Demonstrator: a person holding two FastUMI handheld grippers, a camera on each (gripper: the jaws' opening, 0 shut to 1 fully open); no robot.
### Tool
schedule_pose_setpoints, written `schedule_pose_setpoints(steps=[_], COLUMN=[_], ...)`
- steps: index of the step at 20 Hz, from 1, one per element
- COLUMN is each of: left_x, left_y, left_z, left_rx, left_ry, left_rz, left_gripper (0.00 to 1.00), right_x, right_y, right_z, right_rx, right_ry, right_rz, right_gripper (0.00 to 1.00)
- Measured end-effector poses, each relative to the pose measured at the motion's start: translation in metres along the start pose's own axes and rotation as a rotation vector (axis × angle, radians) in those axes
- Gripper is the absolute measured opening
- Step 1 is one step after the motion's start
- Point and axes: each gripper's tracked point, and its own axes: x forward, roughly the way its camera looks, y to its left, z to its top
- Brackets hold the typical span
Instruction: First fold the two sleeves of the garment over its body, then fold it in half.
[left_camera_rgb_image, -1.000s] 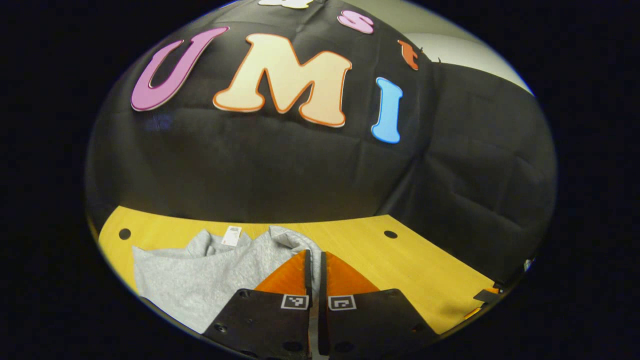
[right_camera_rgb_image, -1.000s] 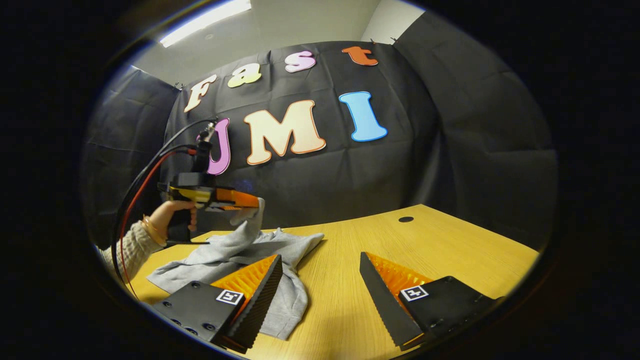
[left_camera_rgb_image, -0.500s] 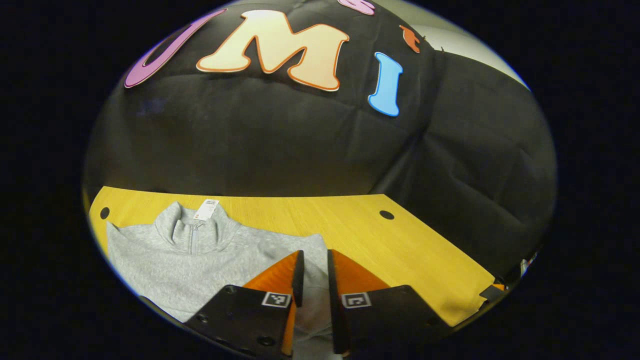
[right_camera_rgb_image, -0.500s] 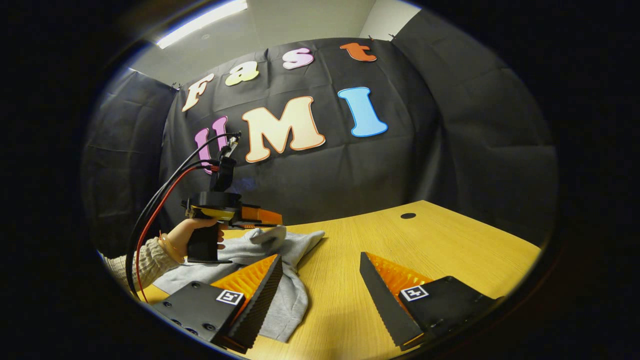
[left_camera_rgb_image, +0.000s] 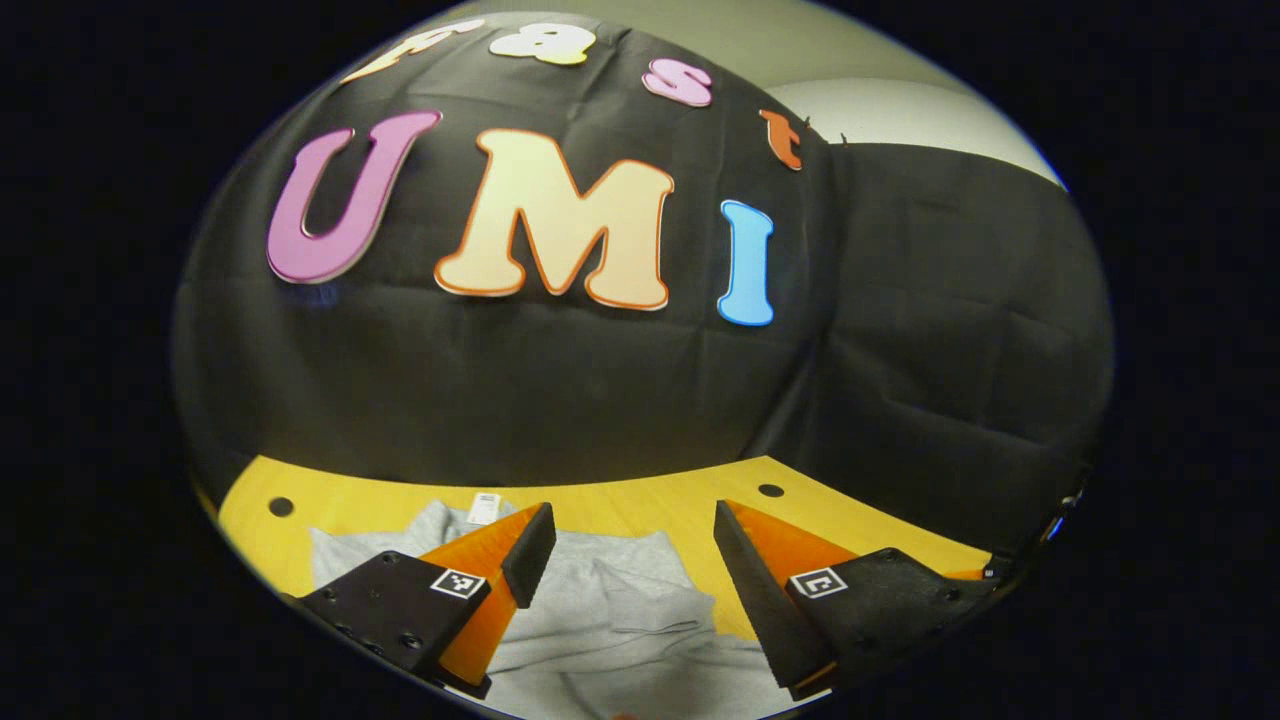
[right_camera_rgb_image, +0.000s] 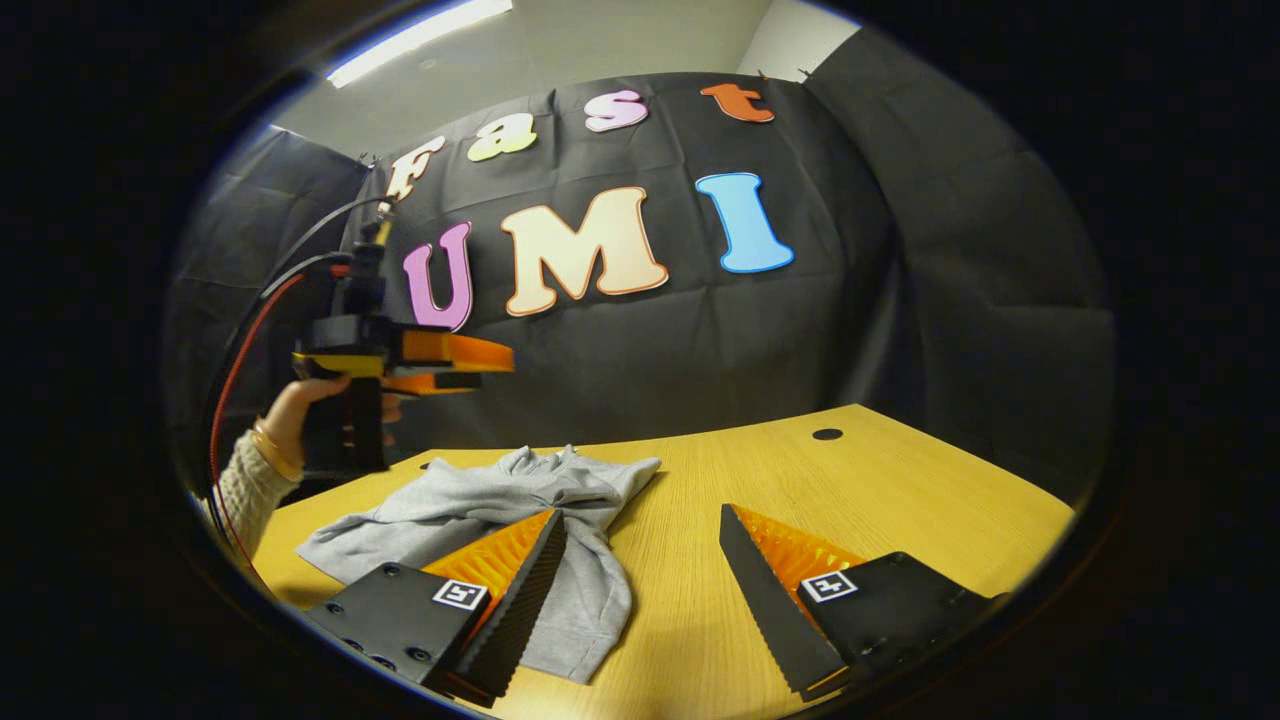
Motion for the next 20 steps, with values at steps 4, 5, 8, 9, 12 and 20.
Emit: schedule_pose_setpoints(steps=[4, 5, 8, 9, 12, 20], left_x=[-0.081, -0.099, -0.146, -0.159, -0.197, -0.246], left_y=[0.044, 0.053, 0.079, 0.088, 0.106, 0.108], left_z=[-0.019, -0.028, -0.064, -0.074, -0.109, -0.21], left_rx=[0.109, 0.119, 0.096, 0.087, 0.083, 0.009], left_ry=[0.037, 0.052, 0.126, 0.144, 0.216, 0.44], left_rz=[0.085, 0.103, 0.151, 0.17, 0.217, 0.224], left_gripper=[0.94, 0.94, 0.94, 0.95, 0.94, 0.95], right_x=[-0.003, -0.003, -0.005, -0.006, -0.007, -0.012], right_y=[0.016, 0.021, 0.037, 0.04, 0.049, 0.064], right_z=[-0.008, -0.01, -0.018, -0.022, -0.039, -0.086], right_rx=[-0.039, -0.047, -0.076, -0.089, -0.119, -0.178], right_ry=[0.031, 0.041, 0.079, 0.094, 0.152, 0.324], right_rz=[0.032, 0.043, 0.075, 0.08, 0.096, 0.122], right_gripper=[0.98, 0.98, 0.98, 0.98, 0.98, 0.98])
